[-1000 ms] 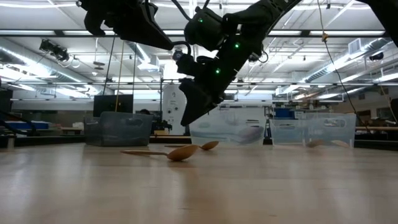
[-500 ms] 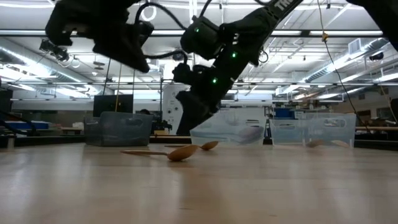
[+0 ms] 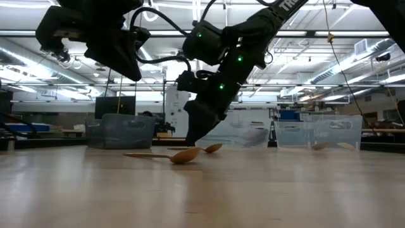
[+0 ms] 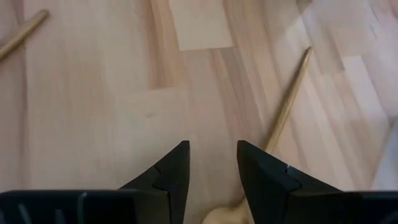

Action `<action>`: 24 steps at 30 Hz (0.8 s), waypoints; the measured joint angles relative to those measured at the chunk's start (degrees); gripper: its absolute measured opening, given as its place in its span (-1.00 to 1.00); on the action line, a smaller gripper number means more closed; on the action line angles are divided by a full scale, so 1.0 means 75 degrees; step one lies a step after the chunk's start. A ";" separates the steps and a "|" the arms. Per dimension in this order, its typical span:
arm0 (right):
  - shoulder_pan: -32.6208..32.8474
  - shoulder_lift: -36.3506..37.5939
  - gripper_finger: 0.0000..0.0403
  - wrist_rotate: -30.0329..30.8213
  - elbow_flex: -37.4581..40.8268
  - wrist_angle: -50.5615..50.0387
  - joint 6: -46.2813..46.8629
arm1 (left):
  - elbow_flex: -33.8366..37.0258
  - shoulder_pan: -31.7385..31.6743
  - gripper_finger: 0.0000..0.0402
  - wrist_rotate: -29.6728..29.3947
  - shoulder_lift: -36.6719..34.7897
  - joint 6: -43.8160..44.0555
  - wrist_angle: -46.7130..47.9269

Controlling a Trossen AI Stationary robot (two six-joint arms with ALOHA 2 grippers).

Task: Sort silverware by color (type)
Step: Put the gold spoon into the right transparent bin

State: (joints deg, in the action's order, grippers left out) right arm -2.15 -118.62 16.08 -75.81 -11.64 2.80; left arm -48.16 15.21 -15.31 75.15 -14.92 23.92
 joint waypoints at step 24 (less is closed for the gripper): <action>0.0437 0.0331 -0.30 -0.0058 0.0003 0.0583 0.1226 | -0.0001 0.1219 -0.89 0.0330 -0.2009 0.2932 0.2194</action>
State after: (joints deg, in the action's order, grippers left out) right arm 1.13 -116.14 15.65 -75.79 -7.27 12.00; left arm -48.16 24.36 -12.84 60.08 7.07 40.38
